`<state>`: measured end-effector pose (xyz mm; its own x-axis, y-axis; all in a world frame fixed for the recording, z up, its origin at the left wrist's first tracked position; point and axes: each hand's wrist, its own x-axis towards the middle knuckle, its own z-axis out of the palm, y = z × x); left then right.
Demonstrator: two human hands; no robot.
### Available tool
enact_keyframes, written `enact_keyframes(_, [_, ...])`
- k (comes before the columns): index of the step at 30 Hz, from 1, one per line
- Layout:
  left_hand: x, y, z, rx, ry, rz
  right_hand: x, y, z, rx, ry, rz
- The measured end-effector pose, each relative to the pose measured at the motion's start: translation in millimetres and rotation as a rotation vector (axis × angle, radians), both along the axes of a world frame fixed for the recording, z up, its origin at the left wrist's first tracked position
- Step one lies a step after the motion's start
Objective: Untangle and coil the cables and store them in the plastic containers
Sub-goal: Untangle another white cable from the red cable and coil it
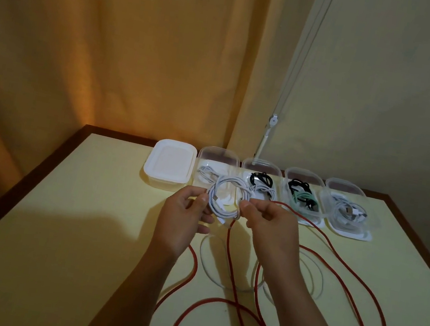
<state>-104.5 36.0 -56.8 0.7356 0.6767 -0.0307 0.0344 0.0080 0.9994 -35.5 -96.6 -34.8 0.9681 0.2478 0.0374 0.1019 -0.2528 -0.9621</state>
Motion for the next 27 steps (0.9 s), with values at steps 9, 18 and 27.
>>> enact_keyframes(9, [-2.4, 9.3, 4.0, -0.084, -0.098, 0.035, 19.6, 30.6, 11.5, -0.015, 0.029, 0.031])
enact_keyframes(18, [-6.9, 20.6, -1.2, -0.230, -0.131, 0.102, 10.1, 42.9, 18.9, 0.024, 0.109, 0.156])
enact_keyframes(27, [-6.5, 20.0, -5.5, -0.318, -0.150, 0.067, 11.1, 46.7, 14.7, -0.053, -0.003, 0.190])
